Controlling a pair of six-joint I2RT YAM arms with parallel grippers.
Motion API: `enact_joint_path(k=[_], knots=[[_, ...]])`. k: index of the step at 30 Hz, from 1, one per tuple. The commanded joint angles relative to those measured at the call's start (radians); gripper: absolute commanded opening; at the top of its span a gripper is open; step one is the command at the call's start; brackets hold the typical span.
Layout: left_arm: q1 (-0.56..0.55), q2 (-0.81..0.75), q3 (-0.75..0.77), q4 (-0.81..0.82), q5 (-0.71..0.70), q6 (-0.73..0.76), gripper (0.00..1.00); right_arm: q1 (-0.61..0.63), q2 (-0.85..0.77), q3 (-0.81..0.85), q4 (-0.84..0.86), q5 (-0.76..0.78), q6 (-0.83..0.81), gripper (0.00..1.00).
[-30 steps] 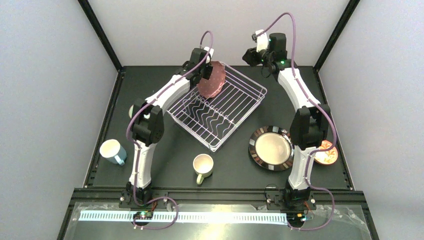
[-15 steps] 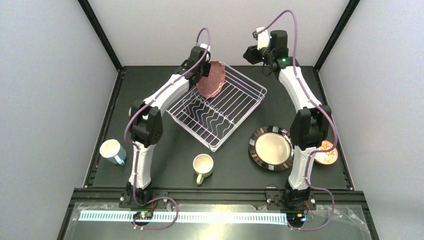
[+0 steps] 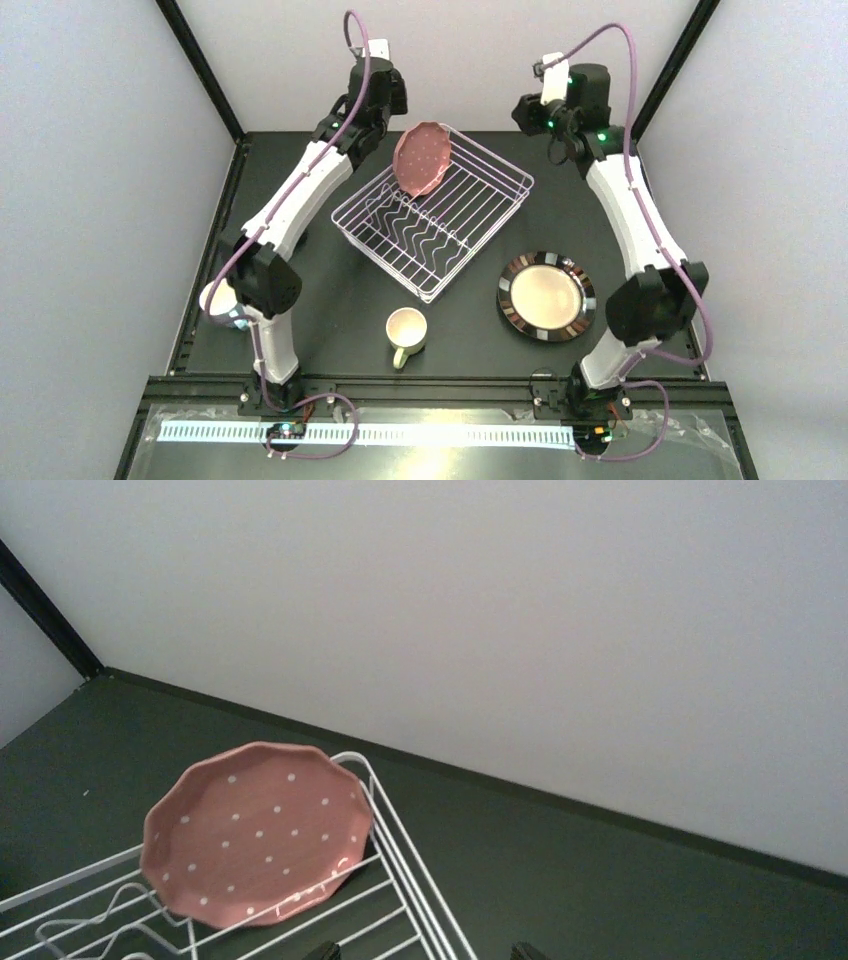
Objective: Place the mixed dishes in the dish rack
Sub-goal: Insert the plate into the dish rack, then grab the plate from the center of the board.
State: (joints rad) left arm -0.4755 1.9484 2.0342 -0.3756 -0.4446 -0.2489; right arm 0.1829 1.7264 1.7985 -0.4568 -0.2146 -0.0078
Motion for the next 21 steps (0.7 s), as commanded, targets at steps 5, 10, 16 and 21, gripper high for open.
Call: enact_joint_path(k=[5,10,16,21], knots=[[-0.218,-0.167,-0.048,-0.224,0.02,-0.185,0.7,-0.005,-0.24,-0.285,-0.033,0.051,0.116,0.98],[-0.382,-0.285,-0.244,-0.222,0.032,-0.345,0.73,-0.005,-0.376,-0.412,-0.032,0.113,0.177,0.98],[-0.532,-0.432,-0.535,-0.101,0.058,-0.526,0.73,-0.005,-0.488,-0.537,-0.042,0.255,0.263,0.96],[-0.602,-0.508,-0.71,-0.013,0.107,-0.621,0.76,-0.004,-0.48,-0.533,-0.152,0.388,0.337,0.93]])
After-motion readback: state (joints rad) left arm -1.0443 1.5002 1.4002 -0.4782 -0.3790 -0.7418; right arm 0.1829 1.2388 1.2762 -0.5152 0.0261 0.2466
